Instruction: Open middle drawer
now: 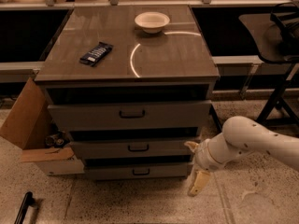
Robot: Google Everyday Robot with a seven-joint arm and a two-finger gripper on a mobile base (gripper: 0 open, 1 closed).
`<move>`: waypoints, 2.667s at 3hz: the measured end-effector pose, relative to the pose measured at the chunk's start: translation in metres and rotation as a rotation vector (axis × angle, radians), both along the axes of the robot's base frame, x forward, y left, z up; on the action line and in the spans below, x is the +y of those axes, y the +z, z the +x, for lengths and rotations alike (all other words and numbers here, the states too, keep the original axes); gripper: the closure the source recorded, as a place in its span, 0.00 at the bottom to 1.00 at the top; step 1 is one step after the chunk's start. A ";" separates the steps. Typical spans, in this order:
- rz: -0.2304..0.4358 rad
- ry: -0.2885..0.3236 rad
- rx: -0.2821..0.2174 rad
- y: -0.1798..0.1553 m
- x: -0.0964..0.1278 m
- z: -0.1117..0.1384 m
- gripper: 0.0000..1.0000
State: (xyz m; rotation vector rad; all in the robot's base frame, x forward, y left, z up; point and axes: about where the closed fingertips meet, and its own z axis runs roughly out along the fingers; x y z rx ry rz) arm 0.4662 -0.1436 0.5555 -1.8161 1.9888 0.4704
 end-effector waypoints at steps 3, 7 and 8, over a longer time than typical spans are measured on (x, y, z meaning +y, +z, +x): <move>-0.045 0.026 0.004 -0.042 0.003 0.010 0.00; -0.125 0.109 -0.198 -0.118 0.008 0.122 0.00; -0.124 0.096 -0.224 -0.130 0.006 0.143 0.00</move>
Offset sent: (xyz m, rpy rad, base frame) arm -0.0059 0.0039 -0.0210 0.0186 0.0348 0.0084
